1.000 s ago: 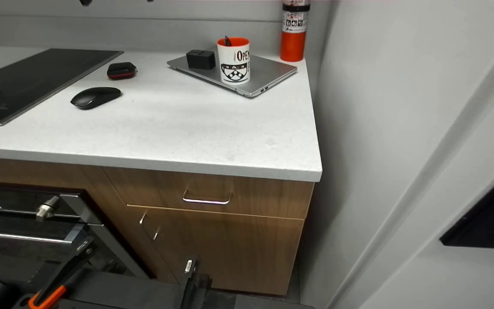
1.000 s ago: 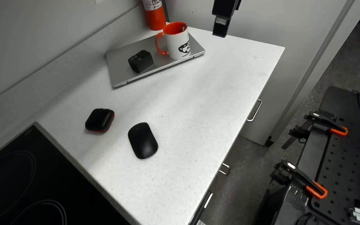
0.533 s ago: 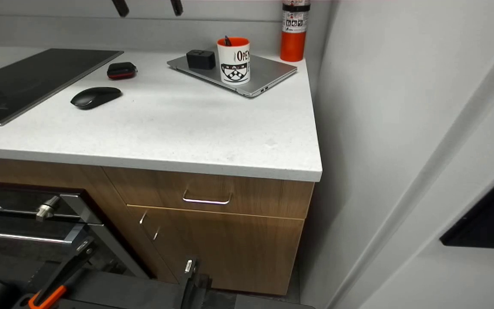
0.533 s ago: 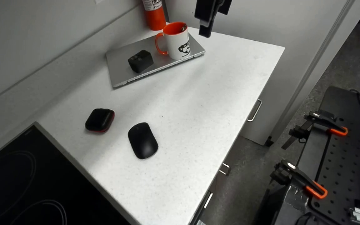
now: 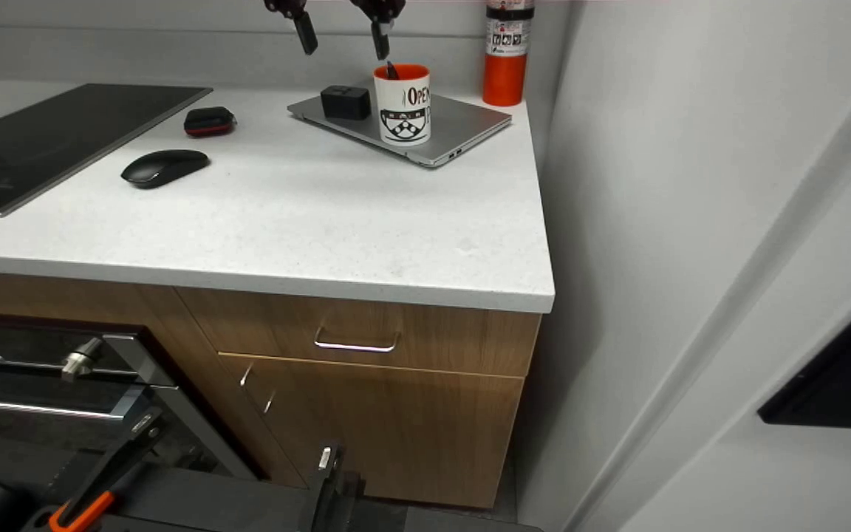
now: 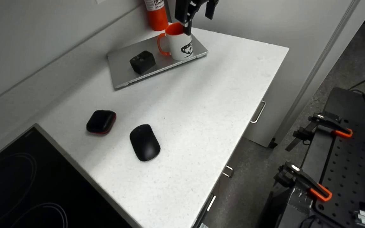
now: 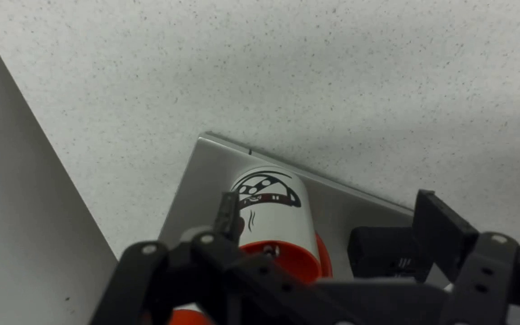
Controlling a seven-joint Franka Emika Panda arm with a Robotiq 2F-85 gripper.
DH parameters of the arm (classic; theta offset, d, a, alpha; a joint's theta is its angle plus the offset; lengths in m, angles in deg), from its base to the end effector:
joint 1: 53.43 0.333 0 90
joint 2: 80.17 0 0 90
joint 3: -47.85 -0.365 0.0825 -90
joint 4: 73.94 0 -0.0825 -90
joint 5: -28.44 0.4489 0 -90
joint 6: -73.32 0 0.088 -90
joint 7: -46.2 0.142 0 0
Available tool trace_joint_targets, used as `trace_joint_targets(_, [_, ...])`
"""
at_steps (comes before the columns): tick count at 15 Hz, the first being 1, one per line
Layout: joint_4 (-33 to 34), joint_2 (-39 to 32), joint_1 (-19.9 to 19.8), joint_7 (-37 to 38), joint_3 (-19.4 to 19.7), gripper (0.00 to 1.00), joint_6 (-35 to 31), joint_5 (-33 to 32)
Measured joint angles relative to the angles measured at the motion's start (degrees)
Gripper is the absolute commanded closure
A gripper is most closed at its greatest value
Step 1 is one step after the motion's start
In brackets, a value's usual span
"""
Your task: Remove the pen from the cup and put it on the shelf
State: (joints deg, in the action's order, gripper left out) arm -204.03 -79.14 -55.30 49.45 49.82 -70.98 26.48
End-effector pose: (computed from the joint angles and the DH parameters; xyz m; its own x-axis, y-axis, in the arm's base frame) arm 0.5973 -0.0405 0.3667 0.9601 -0.0936 0.2635 -0.1000 -0.9949 0.0110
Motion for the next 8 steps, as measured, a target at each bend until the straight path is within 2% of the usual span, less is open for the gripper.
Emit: trace_joint_targets(8, [0.1,-0.7,0.0,0.3,0.0,0.0,-0.1,0.0])
